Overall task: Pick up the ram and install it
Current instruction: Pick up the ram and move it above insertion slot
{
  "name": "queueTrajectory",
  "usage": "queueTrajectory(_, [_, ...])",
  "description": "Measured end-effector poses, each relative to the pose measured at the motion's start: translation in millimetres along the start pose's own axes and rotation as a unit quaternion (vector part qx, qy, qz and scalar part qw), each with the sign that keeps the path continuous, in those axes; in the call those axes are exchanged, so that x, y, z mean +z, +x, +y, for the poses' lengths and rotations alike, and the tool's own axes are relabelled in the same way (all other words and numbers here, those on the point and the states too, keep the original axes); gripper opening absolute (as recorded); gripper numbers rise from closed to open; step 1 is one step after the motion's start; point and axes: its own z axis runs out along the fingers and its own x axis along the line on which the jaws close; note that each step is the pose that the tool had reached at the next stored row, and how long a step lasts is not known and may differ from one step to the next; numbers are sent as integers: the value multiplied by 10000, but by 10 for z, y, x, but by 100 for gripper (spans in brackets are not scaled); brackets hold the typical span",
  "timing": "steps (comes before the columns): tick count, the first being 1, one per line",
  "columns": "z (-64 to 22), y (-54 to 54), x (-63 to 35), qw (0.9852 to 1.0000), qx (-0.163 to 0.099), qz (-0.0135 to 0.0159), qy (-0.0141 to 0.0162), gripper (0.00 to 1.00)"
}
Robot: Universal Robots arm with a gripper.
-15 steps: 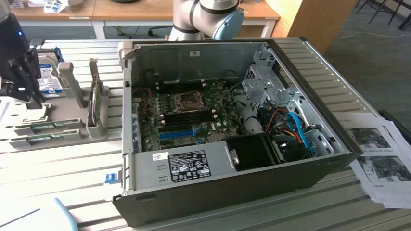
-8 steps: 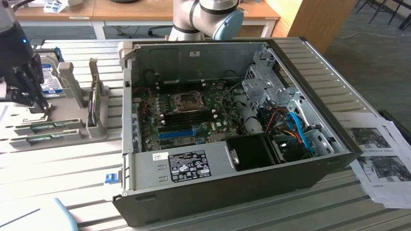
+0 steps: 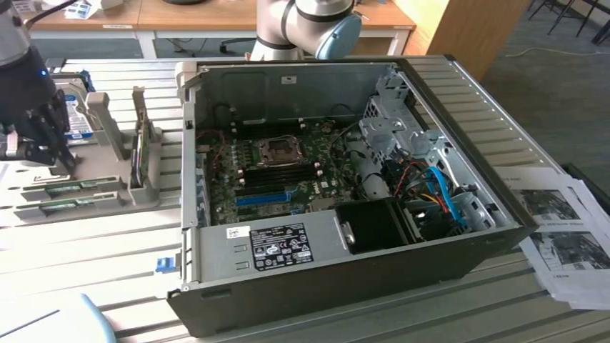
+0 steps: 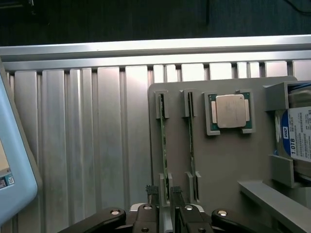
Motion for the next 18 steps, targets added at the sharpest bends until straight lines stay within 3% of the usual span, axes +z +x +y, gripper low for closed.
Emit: queueTrajectory(18, [-9,-3,324,10000,-32,1,0,23])
